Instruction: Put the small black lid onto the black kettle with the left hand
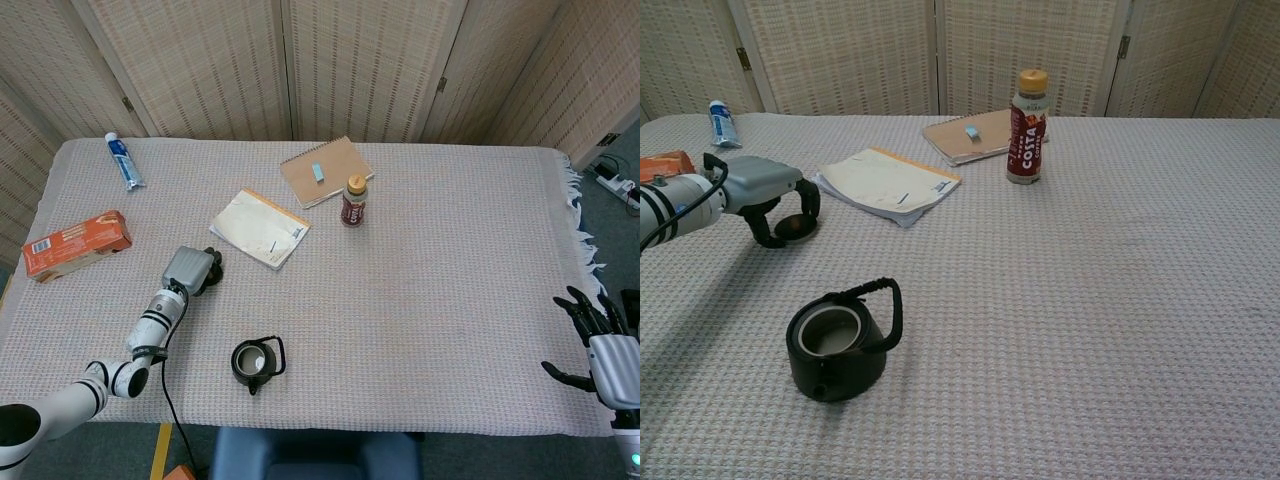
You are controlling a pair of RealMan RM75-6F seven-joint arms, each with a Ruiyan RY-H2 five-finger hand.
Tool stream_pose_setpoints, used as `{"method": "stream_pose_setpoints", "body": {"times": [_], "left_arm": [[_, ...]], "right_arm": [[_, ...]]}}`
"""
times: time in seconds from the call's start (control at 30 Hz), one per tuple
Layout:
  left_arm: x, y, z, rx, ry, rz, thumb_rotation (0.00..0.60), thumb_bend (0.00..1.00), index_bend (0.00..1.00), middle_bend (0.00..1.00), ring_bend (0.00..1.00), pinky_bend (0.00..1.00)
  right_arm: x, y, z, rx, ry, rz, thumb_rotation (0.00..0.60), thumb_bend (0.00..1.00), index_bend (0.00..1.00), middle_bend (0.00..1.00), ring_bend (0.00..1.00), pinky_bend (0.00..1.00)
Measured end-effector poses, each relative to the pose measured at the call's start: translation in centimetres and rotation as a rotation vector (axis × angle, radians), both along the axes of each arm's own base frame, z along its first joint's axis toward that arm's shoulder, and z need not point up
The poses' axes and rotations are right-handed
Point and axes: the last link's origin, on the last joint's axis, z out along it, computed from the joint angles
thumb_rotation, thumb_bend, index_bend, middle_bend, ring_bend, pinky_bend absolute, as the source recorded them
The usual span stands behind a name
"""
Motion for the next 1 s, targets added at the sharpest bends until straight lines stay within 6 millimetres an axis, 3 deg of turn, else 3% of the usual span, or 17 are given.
{"method": "stream_pose_setpoints", "body": {"times": [0.23,0.57,0.8,1.0], "left_arm": [[-0.2,0.1,0.3,0.013,-0.026,-0.002,0.600,0.25,0.43,0.41,0.82,0.89],[-0.1,-0.9,2.1,0.009,-0.070,-0.042,0.600,0.25,0.44,0.42,0.83,0.90],[1.0,-3.7,4.3,-0.017,-0.095,-0.152,0.600,0.25,0.44,0.43,0.83,0.90],[2.5,-7.3,5.6,-0.065,-0.110,-0.269,0.600,0.25,0.44,0.43,0.83,0.90]], "right_arm": [[0.1,0.0,0.0,0.000,0.000,0.000,0.600,0.00,0.14,0.09,0.20,0.00],[0.3,-0.1,0.0,0.001,0.003,0.011,0.600,0.00,0.14,0.09,0.20,0.00],[0.6,-0.4,-0.3,0.010,0.004,0.024,0.600,0.00,0.14,0.09,0.20,0.00],[0.9,-0.5,-0.4,0.015,0.005,0.032,0.600,0.00,0.14,0.09,0.20,0.00]]}}
